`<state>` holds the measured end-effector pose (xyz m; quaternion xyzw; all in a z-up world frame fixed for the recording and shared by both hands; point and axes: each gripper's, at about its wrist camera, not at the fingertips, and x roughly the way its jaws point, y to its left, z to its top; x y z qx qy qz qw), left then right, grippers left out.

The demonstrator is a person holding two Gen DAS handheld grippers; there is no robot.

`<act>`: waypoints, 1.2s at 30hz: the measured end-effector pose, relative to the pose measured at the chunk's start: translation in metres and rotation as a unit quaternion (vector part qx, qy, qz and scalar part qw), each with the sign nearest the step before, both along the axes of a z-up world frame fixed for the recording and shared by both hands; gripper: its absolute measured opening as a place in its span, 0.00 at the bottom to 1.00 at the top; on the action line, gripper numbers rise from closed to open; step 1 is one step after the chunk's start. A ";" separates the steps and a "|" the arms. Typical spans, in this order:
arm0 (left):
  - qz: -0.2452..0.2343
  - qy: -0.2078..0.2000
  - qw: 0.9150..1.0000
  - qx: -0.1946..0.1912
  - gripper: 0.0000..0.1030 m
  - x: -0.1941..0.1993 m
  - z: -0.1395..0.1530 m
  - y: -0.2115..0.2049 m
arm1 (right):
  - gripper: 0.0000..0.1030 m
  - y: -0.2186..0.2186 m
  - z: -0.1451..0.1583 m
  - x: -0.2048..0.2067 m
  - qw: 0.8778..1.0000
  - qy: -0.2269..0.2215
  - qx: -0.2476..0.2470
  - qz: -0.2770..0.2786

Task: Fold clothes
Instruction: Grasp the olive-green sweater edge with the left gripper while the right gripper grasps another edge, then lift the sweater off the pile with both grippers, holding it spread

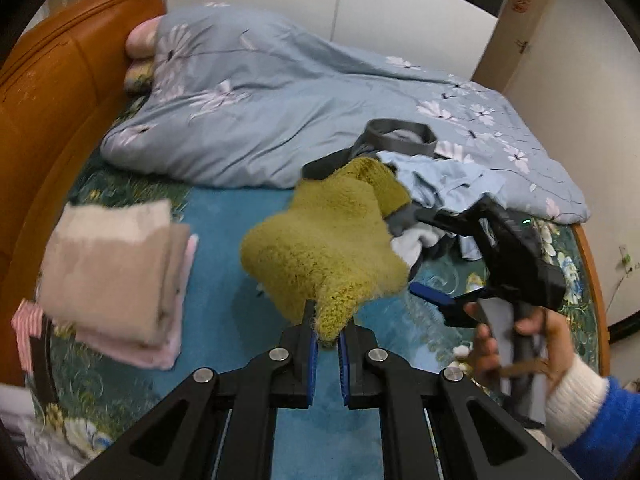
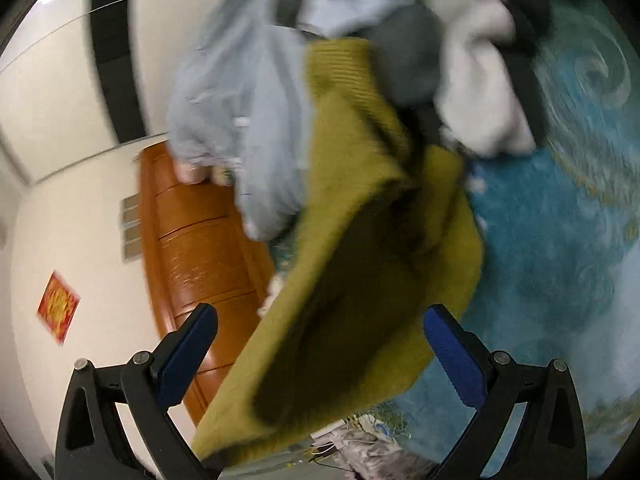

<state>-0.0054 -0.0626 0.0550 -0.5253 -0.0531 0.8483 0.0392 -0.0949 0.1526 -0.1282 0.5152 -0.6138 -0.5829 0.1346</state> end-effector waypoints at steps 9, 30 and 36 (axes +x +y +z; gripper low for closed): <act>0.039 -0.022 0.999 0.005 0.09 0.008 -0.012 -0.028 | 0.95 -0.021 -0.051 -0.047 0.999 -0.047 0.012 -0.013; 0.089 0.008 0.996 -0.024 0.09 -0.028 0.000 -0.077 | 0.13 -0.041 0.013 -0.166 0.992 0.060 0.043 0.100; 0.084 0.092 0.992 -0.032 0.09 -0.045 0.058 -0.079 | 0.13 0.013 0.137 -0.161 0.980 0.188 0.041 0.050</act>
